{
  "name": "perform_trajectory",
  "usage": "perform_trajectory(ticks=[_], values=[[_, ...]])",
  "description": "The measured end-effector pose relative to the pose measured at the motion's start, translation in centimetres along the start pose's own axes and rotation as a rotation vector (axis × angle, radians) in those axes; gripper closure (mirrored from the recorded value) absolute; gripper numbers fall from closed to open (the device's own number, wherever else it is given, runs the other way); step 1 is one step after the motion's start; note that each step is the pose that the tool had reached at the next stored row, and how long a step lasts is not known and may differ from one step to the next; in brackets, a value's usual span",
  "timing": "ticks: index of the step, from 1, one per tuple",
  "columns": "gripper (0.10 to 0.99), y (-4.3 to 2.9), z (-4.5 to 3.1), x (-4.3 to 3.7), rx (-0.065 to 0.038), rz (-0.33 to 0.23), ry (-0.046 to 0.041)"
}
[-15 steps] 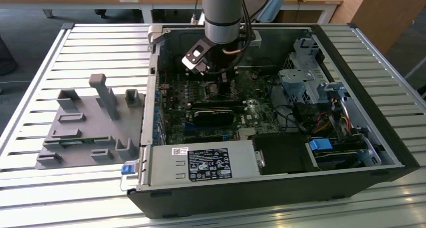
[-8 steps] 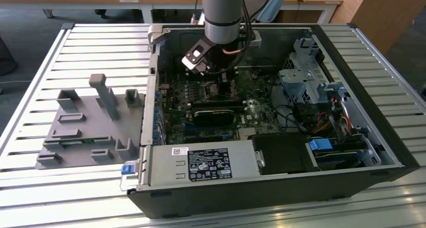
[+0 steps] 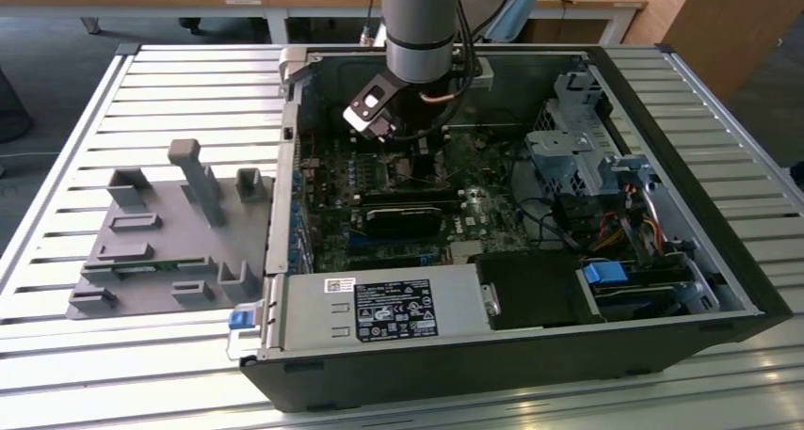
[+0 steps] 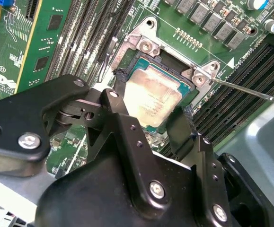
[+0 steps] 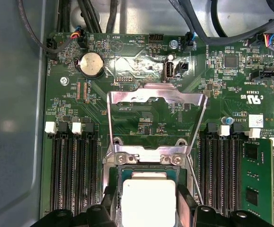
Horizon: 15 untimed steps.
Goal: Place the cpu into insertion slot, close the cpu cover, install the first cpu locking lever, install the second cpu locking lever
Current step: 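Place the cpu into insertion slot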
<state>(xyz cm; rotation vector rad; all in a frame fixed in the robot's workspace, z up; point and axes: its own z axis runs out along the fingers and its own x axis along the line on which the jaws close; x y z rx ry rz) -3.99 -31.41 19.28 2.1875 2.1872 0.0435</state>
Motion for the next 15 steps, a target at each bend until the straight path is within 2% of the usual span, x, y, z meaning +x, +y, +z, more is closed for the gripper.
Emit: perform_trajectory(ticks=[1, 5, 6, 7, 9, 10, 12, 13, 15], values=[[0.471, 0.02, -0.40, -0.01, 0.000, 0.000, 0.0003], [0.482, 0.05, -0.83, -0.01, 0.001, 0.000, 0.0003], [0.545, 0.05, -0.95, -0.01, 0.002, 0.000, 0.0003], [0.545, 0.07, -1.03, -0.01, 0.003, 0.000, 0.0002], [0.663, 0.10, -1.15, -0.01, 0.006, 0.000, 0.0004], [0.663, 0.13, -1.19, -0.01, 0.008, 0.000, 0.0005], [0.780, 0.16, -1.26, -0.02, 0.011, 0.000, 0.0003], [0.780, 0.18, -1.29, -0.01, 0.013, 0.000, 0.0003], [0.898, 0.19, -1.35, -0.01, 0.015, 0.000, 0.0004]])
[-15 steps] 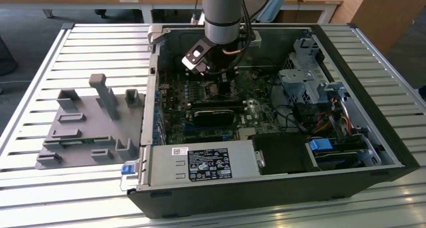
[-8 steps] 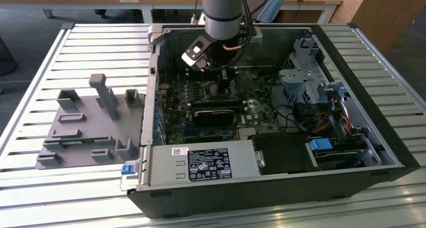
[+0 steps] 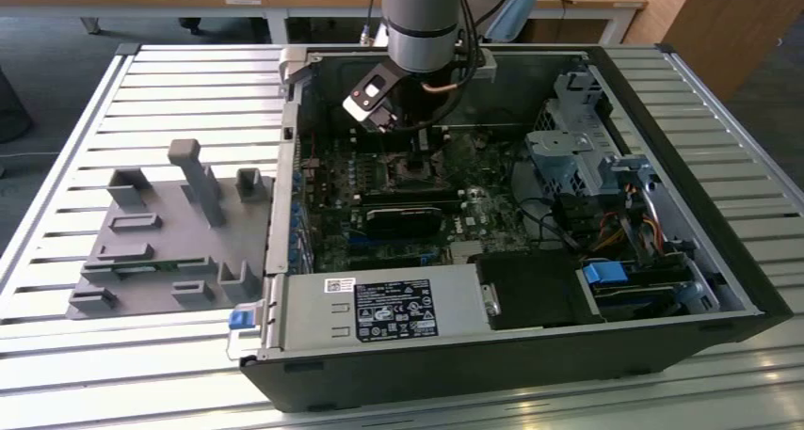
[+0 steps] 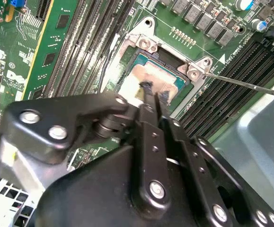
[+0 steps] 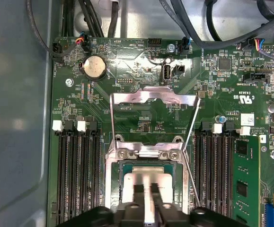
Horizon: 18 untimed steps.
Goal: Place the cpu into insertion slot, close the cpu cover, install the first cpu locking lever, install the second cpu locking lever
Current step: 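Place the cpu into insertion slot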
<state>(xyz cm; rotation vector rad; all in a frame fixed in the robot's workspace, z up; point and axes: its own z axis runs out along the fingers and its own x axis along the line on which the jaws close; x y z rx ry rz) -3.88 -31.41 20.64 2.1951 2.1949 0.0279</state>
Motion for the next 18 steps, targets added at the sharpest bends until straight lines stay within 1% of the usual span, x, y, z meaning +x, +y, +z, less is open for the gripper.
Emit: perform_trajectory(ticks=[2, 3, 4, 18], values=[[0.898, 0.00, -0.05, 0.00, 0.001, 0.000, 0.0000], [0.957, 0.01, -0.07, 0.00, 0.001, 0.000, 0.0000], [0.980, 0.01, -0.09, 0.00, 0.001, 0.000, -0.0001], [0.980, 0.02, -0.50, -0.01, 0.001, 0.000, -0.0001]])
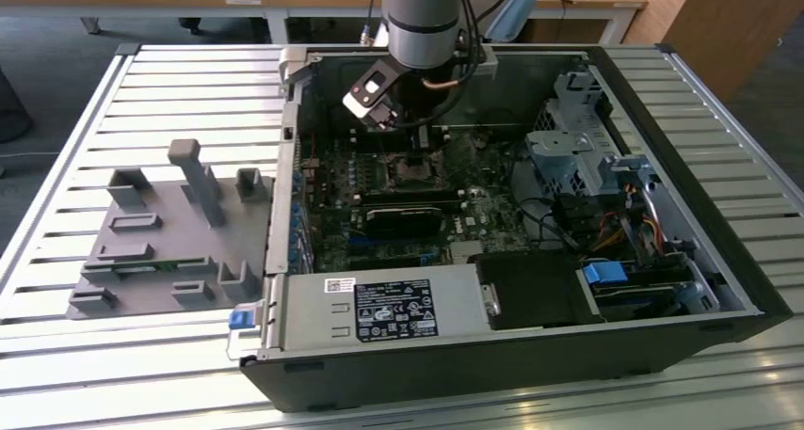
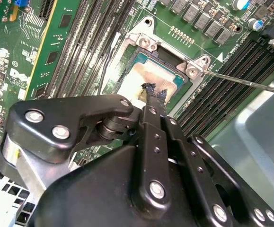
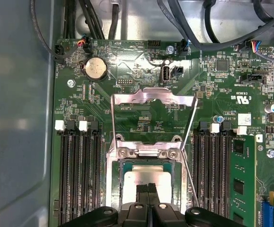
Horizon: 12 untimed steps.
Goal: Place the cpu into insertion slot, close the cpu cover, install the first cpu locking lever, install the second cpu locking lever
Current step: 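Close the cpu cover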
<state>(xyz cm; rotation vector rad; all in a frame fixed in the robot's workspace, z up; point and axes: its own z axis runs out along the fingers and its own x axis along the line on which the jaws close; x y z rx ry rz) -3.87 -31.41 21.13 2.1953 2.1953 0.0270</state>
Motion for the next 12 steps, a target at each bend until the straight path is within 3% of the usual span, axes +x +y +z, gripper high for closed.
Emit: perform_trajectory(ticks=[12], values=[[0.980, 0.02, -0.35, 0.00, 0.000, 0.000, 0.0002]])
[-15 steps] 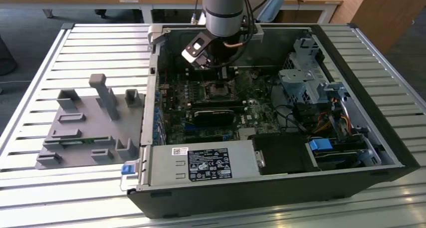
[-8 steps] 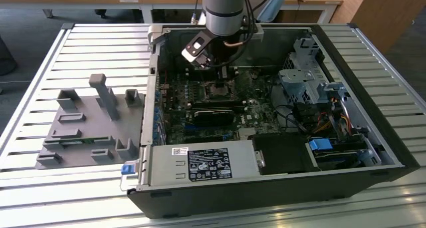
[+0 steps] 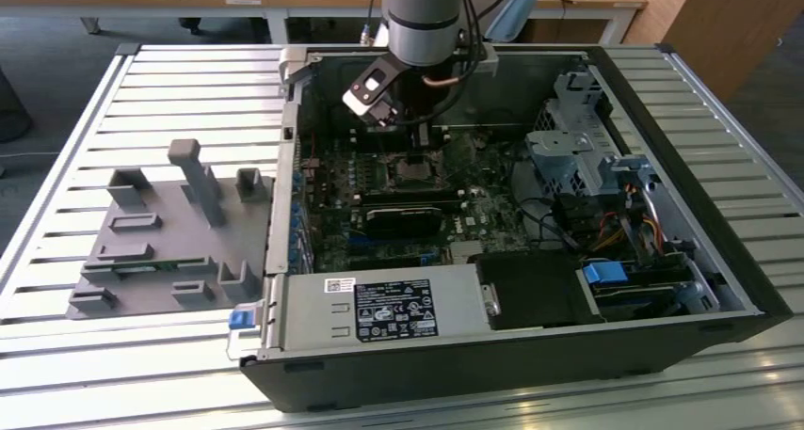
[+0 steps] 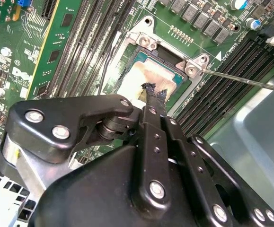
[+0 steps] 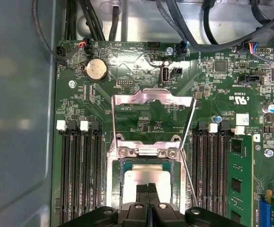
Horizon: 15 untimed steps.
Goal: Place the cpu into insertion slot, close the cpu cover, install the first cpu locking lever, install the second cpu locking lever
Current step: 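Close the cpu cover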
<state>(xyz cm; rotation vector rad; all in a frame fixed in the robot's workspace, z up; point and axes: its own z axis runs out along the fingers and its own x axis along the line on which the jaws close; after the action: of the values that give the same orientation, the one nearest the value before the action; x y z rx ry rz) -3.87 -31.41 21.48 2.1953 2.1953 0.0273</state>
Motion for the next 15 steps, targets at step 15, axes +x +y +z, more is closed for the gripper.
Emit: perform_trajectory(ticks=[15], values=[[0.980, 0.04, -1.22, -0.02, 0.000, 0.000, -0.0022]])
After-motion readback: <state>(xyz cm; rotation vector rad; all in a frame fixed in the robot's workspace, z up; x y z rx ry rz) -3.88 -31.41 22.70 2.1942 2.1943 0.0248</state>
